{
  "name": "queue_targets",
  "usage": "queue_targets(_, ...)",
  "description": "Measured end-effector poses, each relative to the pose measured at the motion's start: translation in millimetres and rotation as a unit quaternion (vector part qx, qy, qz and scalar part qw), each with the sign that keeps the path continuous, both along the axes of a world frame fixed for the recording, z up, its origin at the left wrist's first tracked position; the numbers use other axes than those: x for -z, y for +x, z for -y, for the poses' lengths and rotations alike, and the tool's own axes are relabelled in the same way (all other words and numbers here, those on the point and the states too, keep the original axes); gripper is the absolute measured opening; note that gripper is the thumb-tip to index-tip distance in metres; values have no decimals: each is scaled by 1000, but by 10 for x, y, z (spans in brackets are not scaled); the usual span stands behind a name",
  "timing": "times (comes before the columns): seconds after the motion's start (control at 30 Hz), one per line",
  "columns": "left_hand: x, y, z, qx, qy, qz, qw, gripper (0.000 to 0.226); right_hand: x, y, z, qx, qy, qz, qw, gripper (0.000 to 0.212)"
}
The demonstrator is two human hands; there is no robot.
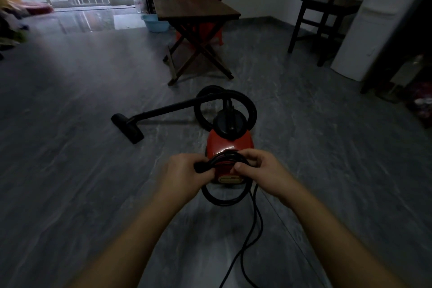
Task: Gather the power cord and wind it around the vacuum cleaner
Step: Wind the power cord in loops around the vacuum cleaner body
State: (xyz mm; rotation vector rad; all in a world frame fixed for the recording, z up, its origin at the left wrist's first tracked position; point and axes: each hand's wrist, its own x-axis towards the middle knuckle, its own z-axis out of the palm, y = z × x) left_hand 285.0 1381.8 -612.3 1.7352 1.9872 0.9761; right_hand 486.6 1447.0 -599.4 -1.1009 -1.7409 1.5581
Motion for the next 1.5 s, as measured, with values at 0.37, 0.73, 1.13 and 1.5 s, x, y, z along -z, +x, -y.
queue_targets(0.37, 12, -45, -17, -77, 34, 5, 996, 7, 79, 43, -68, 51, 49, 14, 997, 8)
queue_targets(0.73, 80, 46, 30, 45, -44, -123, 990, 19, 64, 10, -82, 66, 15, -18, 998, 31)
queue_targets(1.13, -31, 26, 30, 111, -64, -109, 986, 40, 60, 58, -30, -48, 80, 102, 990, 22)
queue_targets(1.5, -139, 78, 0, 102, -114, 172, 973, 7, -100, 37, 6, -30, 10, -2, 1000, 28)
